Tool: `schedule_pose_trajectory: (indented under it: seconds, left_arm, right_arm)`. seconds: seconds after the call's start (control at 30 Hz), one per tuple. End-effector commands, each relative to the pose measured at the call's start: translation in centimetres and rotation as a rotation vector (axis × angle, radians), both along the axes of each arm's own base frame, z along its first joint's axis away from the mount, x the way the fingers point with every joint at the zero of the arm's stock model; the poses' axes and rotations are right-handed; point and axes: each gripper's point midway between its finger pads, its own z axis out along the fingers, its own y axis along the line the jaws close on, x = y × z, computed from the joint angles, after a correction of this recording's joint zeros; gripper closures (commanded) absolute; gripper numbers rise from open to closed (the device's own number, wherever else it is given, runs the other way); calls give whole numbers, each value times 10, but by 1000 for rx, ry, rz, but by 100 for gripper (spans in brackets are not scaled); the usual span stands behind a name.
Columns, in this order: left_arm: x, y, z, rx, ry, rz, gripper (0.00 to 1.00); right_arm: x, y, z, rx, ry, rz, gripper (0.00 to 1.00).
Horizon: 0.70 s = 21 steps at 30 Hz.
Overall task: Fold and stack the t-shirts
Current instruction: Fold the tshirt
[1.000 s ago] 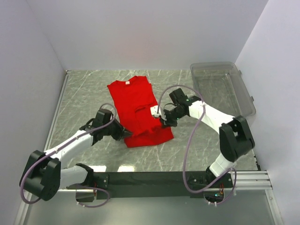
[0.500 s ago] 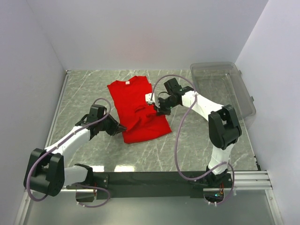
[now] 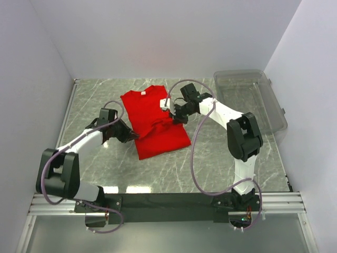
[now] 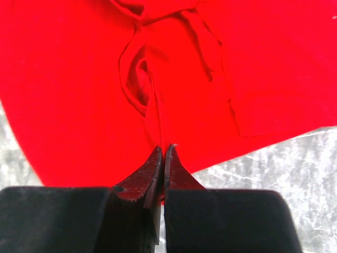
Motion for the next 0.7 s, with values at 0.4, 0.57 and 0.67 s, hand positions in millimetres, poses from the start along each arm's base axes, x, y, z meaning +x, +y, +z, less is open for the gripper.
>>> schedule_pose_trajectory:
  seconds: [0.4,0.57,0.67]
  left_arm:
    - [22,5,3,17,-47,-27,99]
    - [28,5,0,14,-45,-29,99]
    - [32,6,-1,18,-42,-32,100]
  right_arm:
    - [45,15,16,46,-69,-82,100]
    - [54,17,18,45,-78,-105,100]
    - [56,17,17,42,-79,-112,100]
